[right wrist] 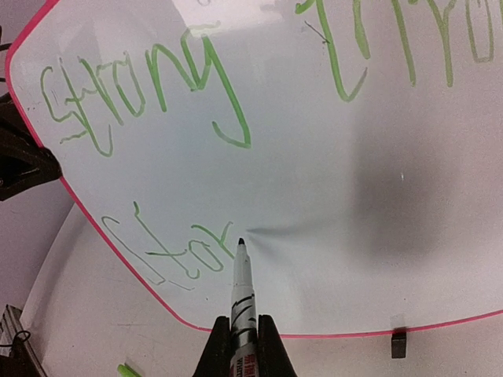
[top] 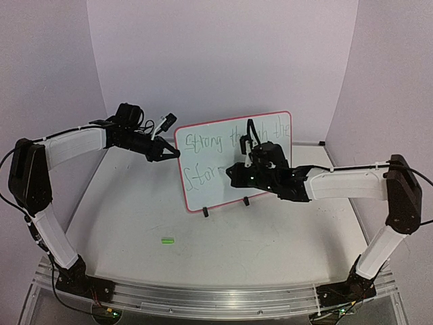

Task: Write a sentence on the whiteboard
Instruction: Write a sentence at the center of the board.

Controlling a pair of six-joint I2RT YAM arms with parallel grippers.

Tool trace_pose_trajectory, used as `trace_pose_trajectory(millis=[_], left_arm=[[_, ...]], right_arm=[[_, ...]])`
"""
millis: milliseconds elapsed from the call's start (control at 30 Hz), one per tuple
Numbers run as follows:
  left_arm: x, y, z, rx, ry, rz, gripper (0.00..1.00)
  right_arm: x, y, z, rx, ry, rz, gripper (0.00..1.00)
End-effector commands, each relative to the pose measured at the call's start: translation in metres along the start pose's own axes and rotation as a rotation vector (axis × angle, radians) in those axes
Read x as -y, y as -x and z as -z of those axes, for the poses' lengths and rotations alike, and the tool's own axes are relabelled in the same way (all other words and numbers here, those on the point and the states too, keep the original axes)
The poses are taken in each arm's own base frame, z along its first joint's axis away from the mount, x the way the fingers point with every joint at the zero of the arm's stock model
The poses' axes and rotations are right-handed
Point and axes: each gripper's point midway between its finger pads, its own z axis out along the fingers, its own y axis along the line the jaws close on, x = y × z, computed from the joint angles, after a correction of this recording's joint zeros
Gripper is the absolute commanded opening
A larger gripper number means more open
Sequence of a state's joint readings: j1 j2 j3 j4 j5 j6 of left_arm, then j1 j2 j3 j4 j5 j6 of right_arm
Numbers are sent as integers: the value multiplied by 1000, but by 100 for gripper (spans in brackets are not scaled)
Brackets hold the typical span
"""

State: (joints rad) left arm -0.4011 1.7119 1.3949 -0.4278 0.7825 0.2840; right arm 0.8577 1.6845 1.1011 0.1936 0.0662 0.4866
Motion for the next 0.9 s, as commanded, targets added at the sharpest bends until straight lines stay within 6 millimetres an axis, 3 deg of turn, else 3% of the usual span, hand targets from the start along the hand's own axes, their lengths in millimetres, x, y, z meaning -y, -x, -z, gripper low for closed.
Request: trace_pose_trajectory(millis=[0,867], left_arm=[[3,-27,-8,-105,18,-5,0],[1,-29,-9,-110,22,-1,0]], right_arm=[[-12,30,25,89,52,-13,0],[-4,24,-11,46,25,-25,0]])
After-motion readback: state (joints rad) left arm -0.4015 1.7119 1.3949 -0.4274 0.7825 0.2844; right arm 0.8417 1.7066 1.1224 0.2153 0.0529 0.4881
